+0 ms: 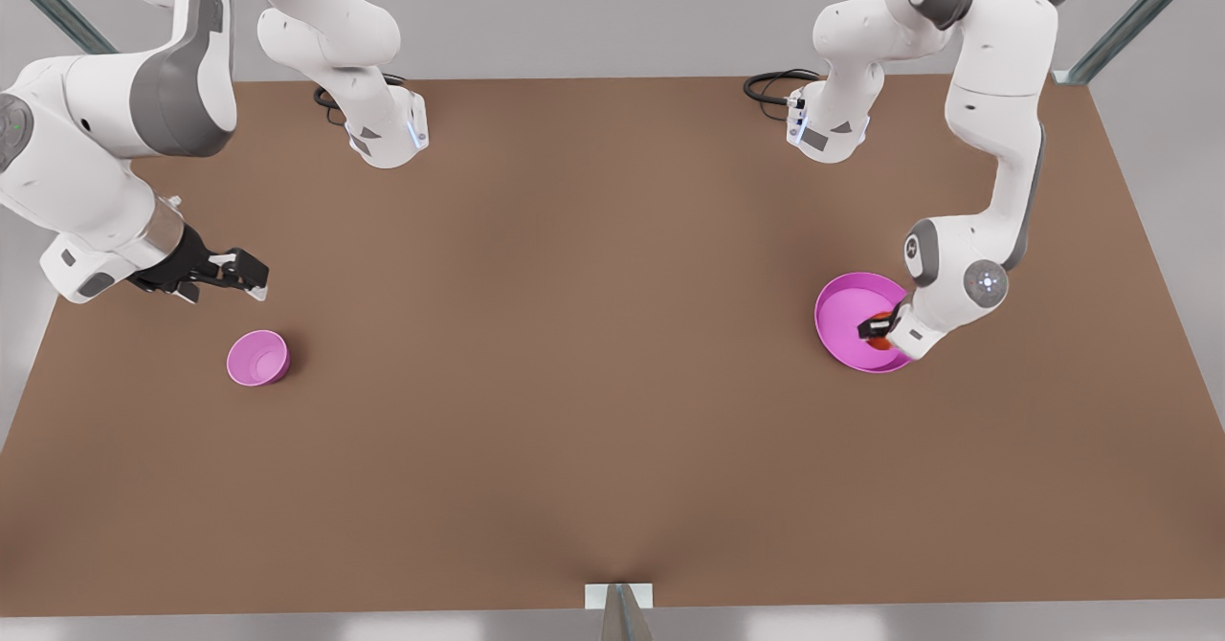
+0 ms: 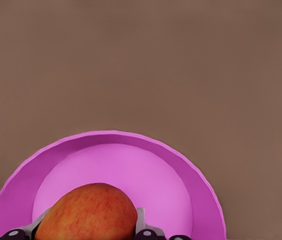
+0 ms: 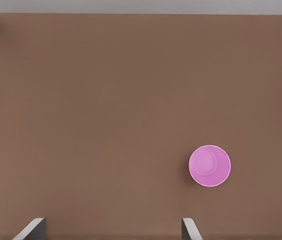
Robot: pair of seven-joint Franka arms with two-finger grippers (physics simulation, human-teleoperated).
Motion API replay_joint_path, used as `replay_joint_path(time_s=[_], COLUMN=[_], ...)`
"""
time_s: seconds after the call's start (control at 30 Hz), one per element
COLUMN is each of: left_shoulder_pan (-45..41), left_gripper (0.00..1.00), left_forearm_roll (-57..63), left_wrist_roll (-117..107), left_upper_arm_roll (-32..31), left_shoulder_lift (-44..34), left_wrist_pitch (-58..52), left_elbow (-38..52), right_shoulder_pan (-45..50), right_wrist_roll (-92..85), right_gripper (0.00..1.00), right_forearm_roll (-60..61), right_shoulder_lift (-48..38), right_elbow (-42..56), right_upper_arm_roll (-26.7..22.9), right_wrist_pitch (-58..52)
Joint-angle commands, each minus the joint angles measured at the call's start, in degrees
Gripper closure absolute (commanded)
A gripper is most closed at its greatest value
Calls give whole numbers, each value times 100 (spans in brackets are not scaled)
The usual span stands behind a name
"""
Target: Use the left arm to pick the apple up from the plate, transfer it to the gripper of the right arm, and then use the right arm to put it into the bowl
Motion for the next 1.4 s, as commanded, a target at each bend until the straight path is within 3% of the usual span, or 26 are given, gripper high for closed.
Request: replay_joint_path(time_s=[0.0, 0.03, 0.13, 0.23, 0.3, 0.43, 0.5, 0.6, 0.7, 0.83, 1.07, 1.27, 1.37], left_shoulder_pan=[-44, -78, -175, -430, -720, -1177, -1195, -1186, -1160, -1230, -1652, -1810, -1819], left_gripper=[24, 24, 24, 24, 25, 25, 24, 25, 25, 26, 26, 26, 26], left_forearm_roll=[-30, -39, -1129, -2491, -2570, -3387, -5206, -6639, -7772, -7949, -7949, -7949, -7949], left_wrist_roll=[4, -4, -22, -4, 451, 2946, 5742, 8660, 11013, 12300, 12423, 12423, 12423], left_upper_arm_roll=[-13, -31, -866, -1551, -1648, -1841, -1965, -2342, -2667, -2940, -2940, -2940, -2932], left_shoulder_lift=[-247, -397, -635, -521, -196, 287, 631, 983, 1333, 2055, 2837, 3004, 3074], left_wrist_pitch=[-114, -184, -184, -184, -167, -26, -35, -53, -219, -387, -360, -308, -299], left_elbow=[142, 194, 450, 1134, 1697, 2426, 2726, 3034, 3112, 4000, 5222, 5415, 5451], right_shoulder_pan=[-20, -11, -11, -11, 6, 6, -3, 15, 173, 59, -135, -117, -47], right_wrist_roll=[104, 96, 96, 96, 104, 324, 1115, 1027, 606, -1240, -3631, -5634, -5907], right_gripper=[0, 0, 0, 0, 0, 0, 0, 0, 0, 0, 0, 0, 0], right_forearm_roll=[3, 3, -5, -5, 3, 1144, 1954, 3483, 4123, 5953, 7289, 8792, 8995], right_shoulder_lift=[-3, -3, -3, 6, 6, 41, 216, 919, 1710, 2431, 2871, 3108, 3161], right_elbow=[-4, 5, 5, -4, 5, -4, -13, 5, 14, -30, -549, -1217, -1252], right_upper_arm_roll=[-2, -2, -2, -2, 33, 242, 543, 639, 1052, 1000, 1079, 1369, 1615], right_wrist_pitch=[-14, -14, -14, -5, 30, 4, 179, 601, 1673, 1867, 1762, 1771, 1841])
